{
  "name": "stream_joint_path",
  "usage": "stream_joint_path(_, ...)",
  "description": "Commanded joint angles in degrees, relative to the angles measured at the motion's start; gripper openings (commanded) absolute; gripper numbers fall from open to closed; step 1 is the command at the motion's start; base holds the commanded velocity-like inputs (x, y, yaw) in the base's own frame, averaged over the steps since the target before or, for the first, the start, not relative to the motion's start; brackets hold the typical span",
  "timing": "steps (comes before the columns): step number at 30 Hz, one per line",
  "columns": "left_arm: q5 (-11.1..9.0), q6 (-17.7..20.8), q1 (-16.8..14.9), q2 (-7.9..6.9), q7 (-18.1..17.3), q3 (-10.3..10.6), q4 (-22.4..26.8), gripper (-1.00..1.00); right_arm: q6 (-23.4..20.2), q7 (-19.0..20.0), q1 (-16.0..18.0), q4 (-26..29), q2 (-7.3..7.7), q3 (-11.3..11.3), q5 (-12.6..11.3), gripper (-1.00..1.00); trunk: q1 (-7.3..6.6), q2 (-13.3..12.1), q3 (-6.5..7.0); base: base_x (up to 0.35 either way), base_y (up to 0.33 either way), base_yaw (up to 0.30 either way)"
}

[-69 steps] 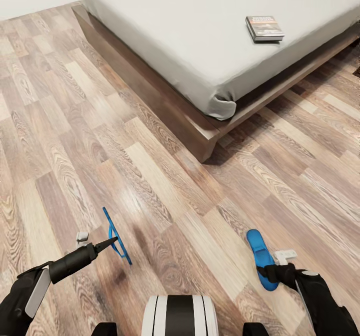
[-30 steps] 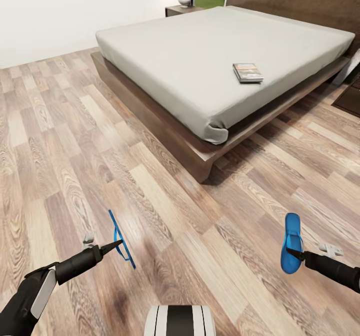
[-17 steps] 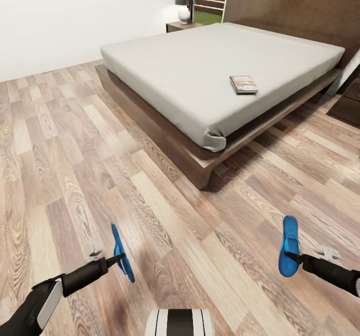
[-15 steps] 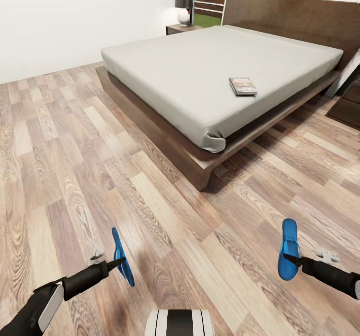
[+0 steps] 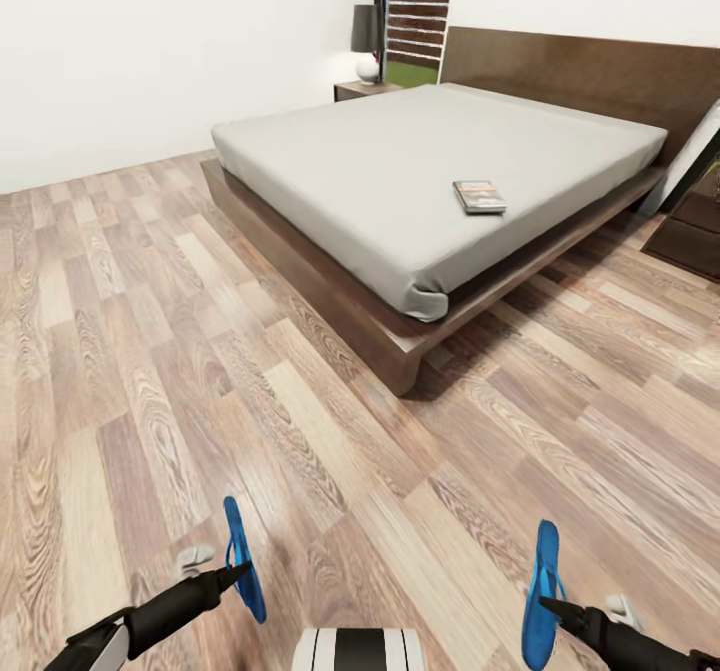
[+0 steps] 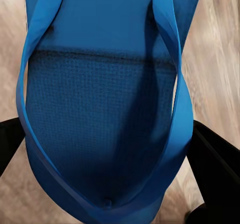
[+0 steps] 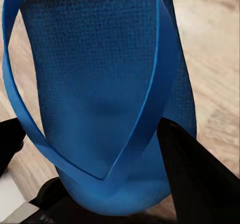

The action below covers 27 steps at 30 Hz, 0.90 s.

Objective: In the bedroom, move the book from the bed onto either nightstand, and place the two sandals side by side next to the bed.

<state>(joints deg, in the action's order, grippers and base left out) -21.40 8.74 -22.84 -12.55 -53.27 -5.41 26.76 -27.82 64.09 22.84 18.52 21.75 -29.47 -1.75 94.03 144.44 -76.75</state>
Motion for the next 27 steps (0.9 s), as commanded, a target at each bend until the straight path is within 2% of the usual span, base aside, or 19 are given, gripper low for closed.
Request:
stream_joint_path(1,-0.36,0.51,-0.01,-0.01,-0.2,0.1,-0.07,-1.0,1.75,0.65,0.02,-0.49,-0.11,-0.09,-0.22,-1.0,-0.03,0.0,0.19,0.0,0.0,0.0)
stream_joint_path(4,-0.39,0.32,0.02,0.08,-0.08,0.37,-0.16,-1.0,8.18,1.47,0.02,-1.09,-0.25,-0.07,-0.29,-1.0,-0.11,-0.04,0.86,0.0,0.0,0.0)
stream_joint_path(6,-0.39,0.27,0.05,0.13,0.02,0.46,-0.19,-1.0,10.12,1.66,0.02,-1.23,-0.28,-0.06,-0.33,-1.0,-0.16,-0.07,1.3,0.0,0.0,0.0)
stream_joint_path(11,-0.43,0.23,0.07,0.31,0.1,0.5,-0.21,-1.0,11.47,1.69,0.02,-1.94,-0.3,-0.07,-0.3,-1.0,-0.29,-0.14,2.41,0.0,0.0,0.0)
stream_joint_path(20,-0.41,0.17,0.25,0.86,0.24,0.54,-0.22,-1.0,14.36,1.0,0.02,-7.05,-0.39,-0.06,-0.03,-1.0,-0.52,-0.26,4.4,0.0,0.0,0.0)
stream_joint_path(23,-0.36,0.1,0.36,1.29,1.28,0.57,-0.22,-1.0,14.78,0.97,0.02,-7.35,-1.32,-0.06,-0.03,-1.0,-0.6,-0.3,5.07,0.0,0.0,0.0)
stream_joint_path(27,-0.31,-0.97,0.41,2.86,4.97,0.64,-0.22,-1.0,15.58,0.13,-0.07,-7.83,-3.72,-0.03,-0.02,-1.0,-0.7,-0.35,5.95,0.0,0.0,0.0)
